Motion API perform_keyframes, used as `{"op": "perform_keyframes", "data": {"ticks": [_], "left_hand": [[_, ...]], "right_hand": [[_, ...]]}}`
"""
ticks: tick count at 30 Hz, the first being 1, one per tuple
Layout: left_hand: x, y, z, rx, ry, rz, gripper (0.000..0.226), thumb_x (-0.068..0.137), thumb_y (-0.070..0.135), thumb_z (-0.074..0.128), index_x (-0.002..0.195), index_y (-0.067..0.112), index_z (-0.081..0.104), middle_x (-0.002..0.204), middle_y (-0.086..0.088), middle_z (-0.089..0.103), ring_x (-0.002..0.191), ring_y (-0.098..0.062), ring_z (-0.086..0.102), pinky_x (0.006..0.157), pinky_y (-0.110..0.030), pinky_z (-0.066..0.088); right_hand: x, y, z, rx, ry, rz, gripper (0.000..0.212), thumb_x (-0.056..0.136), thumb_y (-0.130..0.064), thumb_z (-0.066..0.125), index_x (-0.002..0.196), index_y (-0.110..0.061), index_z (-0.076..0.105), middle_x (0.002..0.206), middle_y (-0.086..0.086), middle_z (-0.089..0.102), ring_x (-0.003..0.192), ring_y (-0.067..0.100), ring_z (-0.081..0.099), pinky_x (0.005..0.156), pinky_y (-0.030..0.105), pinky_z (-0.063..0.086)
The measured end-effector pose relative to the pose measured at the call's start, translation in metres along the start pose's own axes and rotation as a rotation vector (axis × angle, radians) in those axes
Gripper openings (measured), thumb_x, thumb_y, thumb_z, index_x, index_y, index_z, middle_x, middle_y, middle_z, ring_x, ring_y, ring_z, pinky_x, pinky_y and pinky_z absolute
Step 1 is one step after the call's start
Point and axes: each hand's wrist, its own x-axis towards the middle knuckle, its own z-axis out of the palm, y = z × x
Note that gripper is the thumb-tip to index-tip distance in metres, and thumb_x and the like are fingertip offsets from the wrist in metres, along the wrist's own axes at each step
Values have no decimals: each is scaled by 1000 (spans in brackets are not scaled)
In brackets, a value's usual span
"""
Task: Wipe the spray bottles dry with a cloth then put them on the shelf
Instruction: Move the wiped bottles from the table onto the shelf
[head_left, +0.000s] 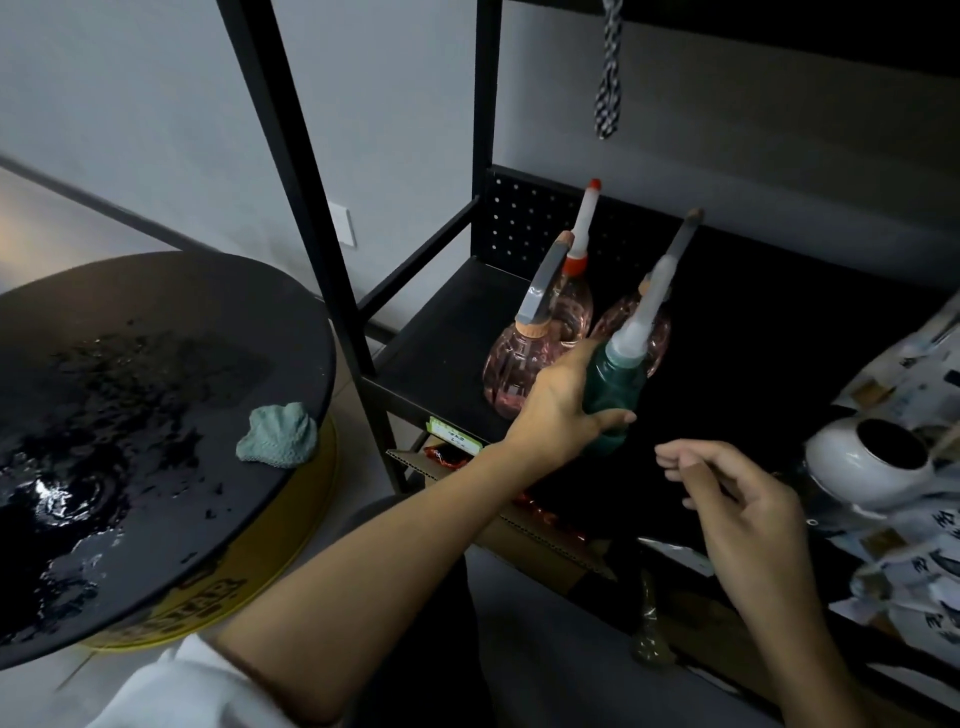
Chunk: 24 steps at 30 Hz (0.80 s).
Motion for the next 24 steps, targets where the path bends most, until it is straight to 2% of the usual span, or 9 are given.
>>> {"op": "perform_keyframes", "data": {"ticks": [2, 10, 14, 17, 18, 20, 22, 24], "left_hand": [[1, -1, -1, 10, 6, 14, 73, 71, 11, 84, 132, 3, 46, 123, -12, 62, 116, -19, 56, 89, 1, 32], [0, 2, -2, 9, -7, 10, 79, 69, 14, 86, 136, 6, 44, 129, -12, 58, 122, -22, 52, 99, -19, 37], [-12, 1, -1, 20, 10, 36, 89, 72, 16, 84, 145, 6, 33, 143, -11, 47, 133, -16, 40, 105, -11, 25], [-29, 2, -5, 5, 85, 75, 75, 80, 15, 77, 143, 8, 37, 141, -5, 46, 127, -2, 38, 103, -1, 23], [-35, 2, -8, -10, 110, 74, 68, 82, 14, 74, 141, 10, 39, 139, -2, 47, 125, 1, 39, 104, -3, 27], [-45, 1, -14, -39, 160, 75, 55, 86, 12, 69, 135, 11, 46, 132, 0, 52, 122, -1, 47, 105, -15, 38], [-53, 0, -23, -66, 239, 88, 42, 86, 7, 66, 126, 11, 53, 122, 0, 57, 114, -4, 54, 98, -23, 46], [-57, -1, -31, -81, 331, 73, 36, 84, 1, 65, 117, 12, 55, 115, -1, 56, 106, -7, 56, 91, -25, 50]], "right_hand": [[0, 1, 1, 1, -1, 1, 24, 95, -7, 51, 91, -21, 70, 95, -16, 69, 92, -1, 64, 71, 11, 49], [-1, -2, 13, -3, -13, 2, 25, 95, -4, 51, 90, -20, 70, 94, -15, 69, 91, 0, 65, 71, 13, 50], [-1, -7, 14, -3, -10, -2, 21, 96, -10, 54, 91, -21, 71, 94, -15, 70, 91, 0, 65, 71, 14, 50], [0, -8, 14, -15, -4, 10, 20, 96, -11, 54, 91, -22, 70, 94, -15, 70, 92, 0, 65, 73, 14, 50], [0, -8, 14, -20, -3, 12, 20, 96, -12, 54, 91, -22, 71, 94, -15, 70, 92, 0, 65, 73, 14, 50], [-2, -10, 16, -19, -2, 22, 20, 96, -11, 54, 91, -21, 71, 94, -12, 71, 92, -1, 65, 71, 13, 49], [-3, -12, 20, -12, 17, 33, 20, 94, -8, 54, 92, -19, 71, 95, -10, 71, 90, -1, 65, 68, 11, 49], [-2, -11, 27, -21, 68, 31, 16, 92, -7, 57, 95, -17, 69, 97, -9, 70, 92, 2, 64, 71, 11, 49]]}}
